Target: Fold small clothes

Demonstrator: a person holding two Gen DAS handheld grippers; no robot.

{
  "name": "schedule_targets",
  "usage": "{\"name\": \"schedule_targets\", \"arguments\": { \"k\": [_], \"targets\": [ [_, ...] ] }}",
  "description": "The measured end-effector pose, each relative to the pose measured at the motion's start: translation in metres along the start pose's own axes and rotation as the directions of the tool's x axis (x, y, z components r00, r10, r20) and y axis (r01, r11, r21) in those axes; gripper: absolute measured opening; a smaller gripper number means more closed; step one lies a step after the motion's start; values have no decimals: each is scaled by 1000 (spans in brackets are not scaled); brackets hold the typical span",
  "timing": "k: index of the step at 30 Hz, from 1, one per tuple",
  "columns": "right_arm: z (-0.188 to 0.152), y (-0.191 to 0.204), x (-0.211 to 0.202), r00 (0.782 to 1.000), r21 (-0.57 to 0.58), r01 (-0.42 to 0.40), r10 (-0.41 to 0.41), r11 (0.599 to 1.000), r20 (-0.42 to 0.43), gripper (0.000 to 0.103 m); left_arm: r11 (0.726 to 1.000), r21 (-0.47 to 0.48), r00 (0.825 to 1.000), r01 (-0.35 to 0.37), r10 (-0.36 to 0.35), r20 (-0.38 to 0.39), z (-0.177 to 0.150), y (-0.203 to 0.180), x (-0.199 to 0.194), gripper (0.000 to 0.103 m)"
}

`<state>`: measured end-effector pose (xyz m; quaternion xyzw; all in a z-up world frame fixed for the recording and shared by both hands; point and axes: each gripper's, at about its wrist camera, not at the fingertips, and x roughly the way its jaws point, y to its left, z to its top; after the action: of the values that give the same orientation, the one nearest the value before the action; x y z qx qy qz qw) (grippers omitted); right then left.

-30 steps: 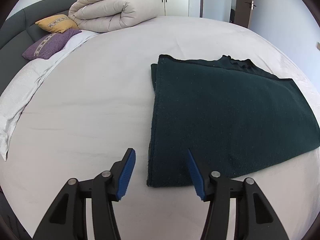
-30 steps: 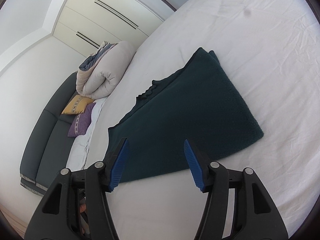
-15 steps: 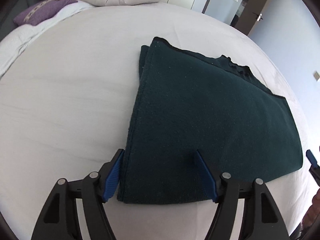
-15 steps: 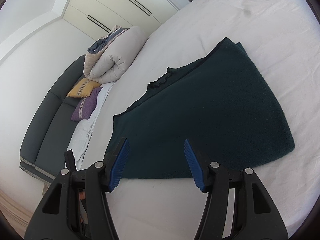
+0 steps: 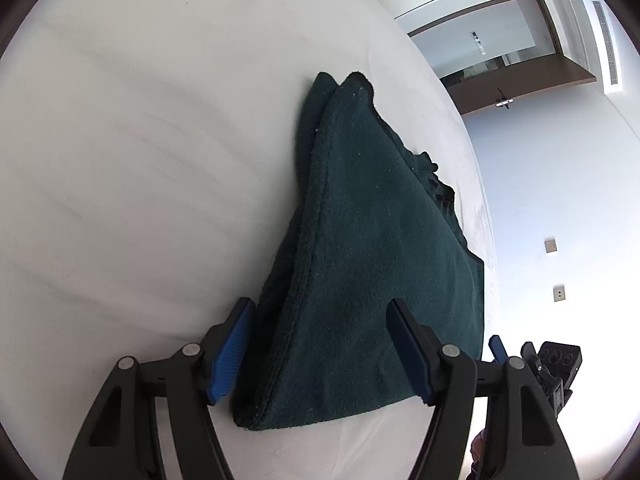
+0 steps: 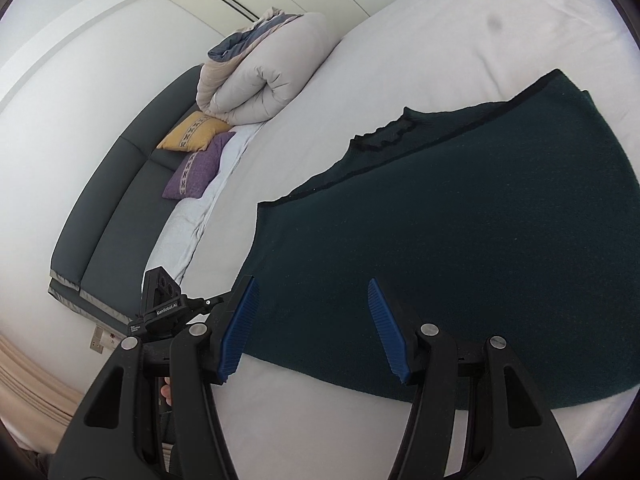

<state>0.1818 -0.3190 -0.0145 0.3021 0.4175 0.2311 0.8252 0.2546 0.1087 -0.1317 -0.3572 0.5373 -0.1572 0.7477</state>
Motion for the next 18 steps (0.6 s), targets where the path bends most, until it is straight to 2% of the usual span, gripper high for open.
{"name": "schedule_targets", "arguments": {
  "k": [4,5,6,8,11,12,18],
  "targets": [
    [-1,2,17,1000,14,-5,6,1000,-29,56,999,46,1000,4,-3,-27,-2,-7,6,67],
    [-2,2,21,999,20,-8,8,1000,-35,56,999,42,999,16,-14,-38,-2,-5,6,61],
    [-3,3,24,999,22,-8,9,1000,-41,56,999,28,998,31,-29,-50,1,-2,6,50],
    [-4,5,30,999,24,-12,13,1000,-51,56,998,-1,996,55,-55,-73,2,3,11,35],
    [-1,12,40,998,10,-9,10,1000,-67,56,995,-45,994,84,-87,-64,1,11,10,27],
    [1,14,44,997,4,-9,9,1000,-74,56,993,-71,993,99,-103,-57,0,14,9,22],
    [21,24,82,991,8,-16,17,1000,-133,56,979,-108,985,173,-174,0,-5,17,7,16]
  ]
}}
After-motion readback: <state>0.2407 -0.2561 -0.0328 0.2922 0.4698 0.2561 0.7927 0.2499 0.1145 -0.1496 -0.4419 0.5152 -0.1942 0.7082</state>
